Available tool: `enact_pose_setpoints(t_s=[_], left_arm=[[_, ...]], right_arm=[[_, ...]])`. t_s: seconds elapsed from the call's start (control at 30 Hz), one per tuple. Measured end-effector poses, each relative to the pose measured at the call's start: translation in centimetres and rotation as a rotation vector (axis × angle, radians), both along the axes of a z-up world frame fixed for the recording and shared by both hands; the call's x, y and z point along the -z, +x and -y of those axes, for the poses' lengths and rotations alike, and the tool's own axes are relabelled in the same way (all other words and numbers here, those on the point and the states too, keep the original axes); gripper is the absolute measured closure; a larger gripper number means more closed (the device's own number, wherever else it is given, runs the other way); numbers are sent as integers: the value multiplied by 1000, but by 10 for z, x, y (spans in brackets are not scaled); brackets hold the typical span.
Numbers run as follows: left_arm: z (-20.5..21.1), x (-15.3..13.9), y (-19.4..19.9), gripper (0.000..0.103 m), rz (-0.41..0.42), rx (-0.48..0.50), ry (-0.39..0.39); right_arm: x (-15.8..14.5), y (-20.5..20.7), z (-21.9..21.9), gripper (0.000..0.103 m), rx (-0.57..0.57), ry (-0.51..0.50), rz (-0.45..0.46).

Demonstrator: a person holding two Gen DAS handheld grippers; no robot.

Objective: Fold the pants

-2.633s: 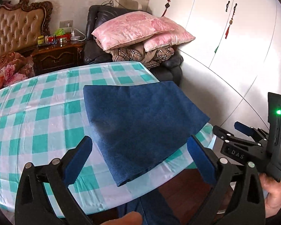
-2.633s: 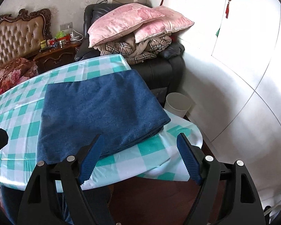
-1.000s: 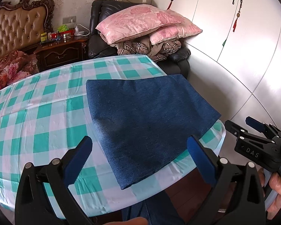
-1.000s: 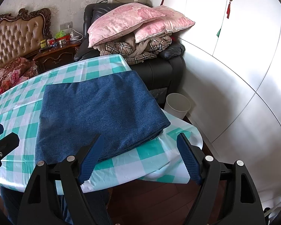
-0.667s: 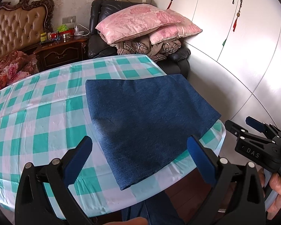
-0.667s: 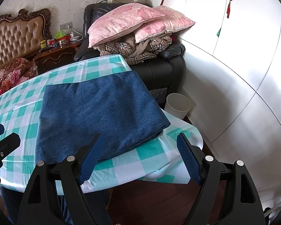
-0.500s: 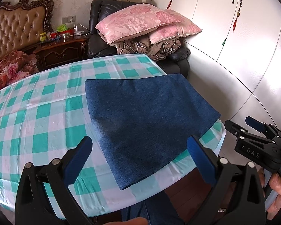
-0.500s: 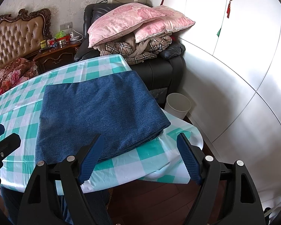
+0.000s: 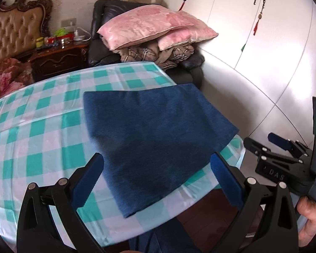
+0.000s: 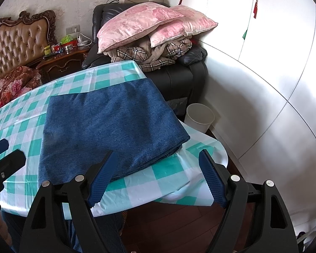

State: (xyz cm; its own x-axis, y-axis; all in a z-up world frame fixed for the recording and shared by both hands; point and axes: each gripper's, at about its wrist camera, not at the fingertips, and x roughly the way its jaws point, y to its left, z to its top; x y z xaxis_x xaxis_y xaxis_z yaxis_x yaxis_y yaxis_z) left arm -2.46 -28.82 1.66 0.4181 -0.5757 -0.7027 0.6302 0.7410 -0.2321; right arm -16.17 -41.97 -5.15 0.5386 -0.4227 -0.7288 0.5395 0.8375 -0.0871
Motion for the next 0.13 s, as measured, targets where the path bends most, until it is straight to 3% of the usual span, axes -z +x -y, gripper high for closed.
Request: enact_pose_setpoints(t_s=[0.07,0.13], left_arm=[[-7,-3,5,2,-17,15,-25],[-48,-9,13,2,15,-88,-67]], right_arm=[[2,0,3,23,11,13,3],[2,0,6,18,19,35,30]])
